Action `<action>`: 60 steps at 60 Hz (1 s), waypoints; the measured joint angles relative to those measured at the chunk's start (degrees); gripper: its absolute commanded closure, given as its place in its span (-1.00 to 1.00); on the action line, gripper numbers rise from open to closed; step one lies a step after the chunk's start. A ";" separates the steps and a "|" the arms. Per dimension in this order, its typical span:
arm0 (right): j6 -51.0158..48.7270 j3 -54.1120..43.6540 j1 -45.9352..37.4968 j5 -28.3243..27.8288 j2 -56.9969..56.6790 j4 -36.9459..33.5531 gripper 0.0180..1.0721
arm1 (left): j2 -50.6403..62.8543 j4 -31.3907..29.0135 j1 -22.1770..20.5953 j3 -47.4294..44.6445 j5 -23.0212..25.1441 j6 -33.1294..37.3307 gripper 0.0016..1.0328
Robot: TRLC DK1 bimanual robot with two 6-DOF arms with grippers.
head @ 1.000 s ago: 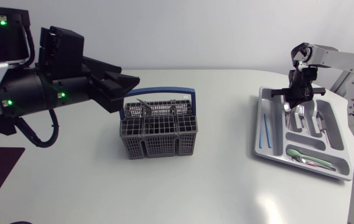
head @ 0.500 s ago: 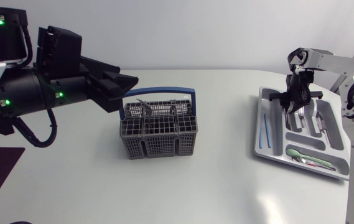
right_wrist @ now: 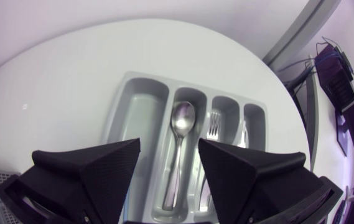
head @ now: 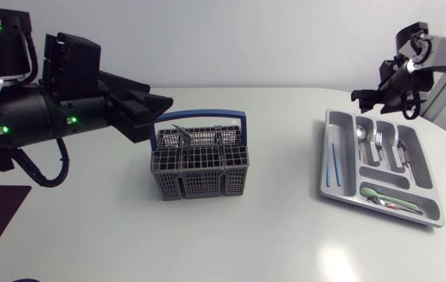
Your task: Unload the cutlery basket into the drawer organizer.
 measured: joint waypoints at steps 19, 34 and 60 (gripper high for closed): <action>-8.07 -21.40 3.65 -19.82 -20.68 9.09 -0.61 | -0.02 -0.70 0.00 -1.73 1.16 3.93 -0.78; -12.72 -33.94 12.90 -24.41 -32.09 16.37 -0.61 | -0.02 0.24 3.41 -5.70 6.38 8.74 -0.78; -14.38 -35.65 31.80 -24.41 -35.74 21.77 -0.61 | -0.26 0.57 6.82 -10.64 10.25 12.24 -0.79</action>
